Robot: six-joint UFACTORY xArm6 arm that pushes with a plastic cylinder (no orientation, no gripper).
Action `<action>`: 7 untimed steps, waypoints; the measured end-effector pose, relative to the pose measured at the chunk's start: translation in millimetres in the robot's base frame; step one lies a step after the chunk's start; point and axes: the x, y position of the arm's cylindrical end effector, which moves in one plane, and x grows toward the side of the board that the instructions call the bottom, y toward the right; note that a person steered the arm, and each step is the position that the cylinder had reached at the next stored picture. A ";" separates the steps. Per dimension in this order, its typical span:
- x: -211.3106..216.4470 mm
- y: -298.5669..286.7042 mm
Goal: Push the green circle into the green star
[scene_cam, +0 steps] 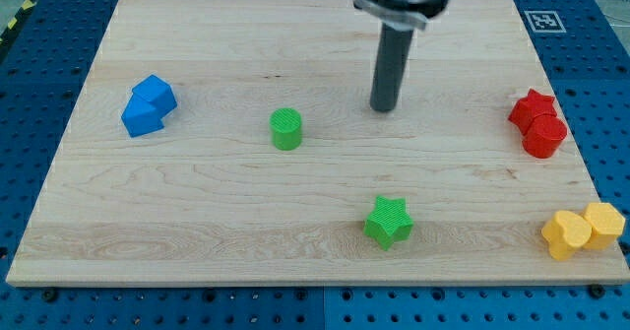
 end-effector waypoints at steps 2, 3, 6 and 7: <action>3.8 -79.9; 50.3 -89.3; 77.3 -92.2; 43.2 -101.2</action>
